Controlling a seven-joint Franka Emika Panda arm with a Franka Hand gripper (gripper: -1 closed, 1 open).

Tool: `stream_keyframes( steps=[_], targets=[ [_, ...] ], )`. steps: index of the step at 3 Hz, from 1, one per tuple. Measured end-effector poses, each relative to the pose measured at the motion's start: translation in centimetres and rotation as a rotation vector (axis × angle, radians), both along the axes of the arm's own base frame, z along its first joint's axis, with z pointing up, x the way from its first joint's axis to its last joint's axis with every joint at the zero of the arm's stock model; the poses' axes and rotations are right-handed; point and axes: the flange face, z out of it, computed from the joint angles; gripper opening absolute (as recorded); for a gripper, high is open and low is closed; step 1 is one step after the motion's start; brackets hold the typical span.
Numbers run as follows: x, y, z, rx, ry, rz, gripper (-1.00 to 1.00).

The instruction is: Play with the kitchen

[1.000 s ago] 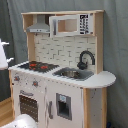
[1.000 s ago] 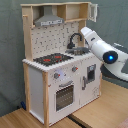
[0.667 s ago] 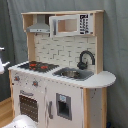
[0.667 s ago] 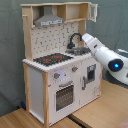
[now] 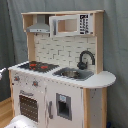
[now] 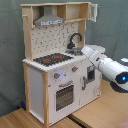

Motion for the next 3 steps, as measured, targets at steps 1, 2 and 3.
stream_keyframes(
  steps=[1, 2, 3],
  targets=[
    [0.2, 0.1, -1.4, -0.091, 0.028, 0.056, 1.00],
    [0.7, -0.8, -2.0, -0.156, 0.051, 0.089, 1.00],
    [1.0, -2.1, -2.9, -0.204, 0.075, 0.125, 1.00]
  ],
)
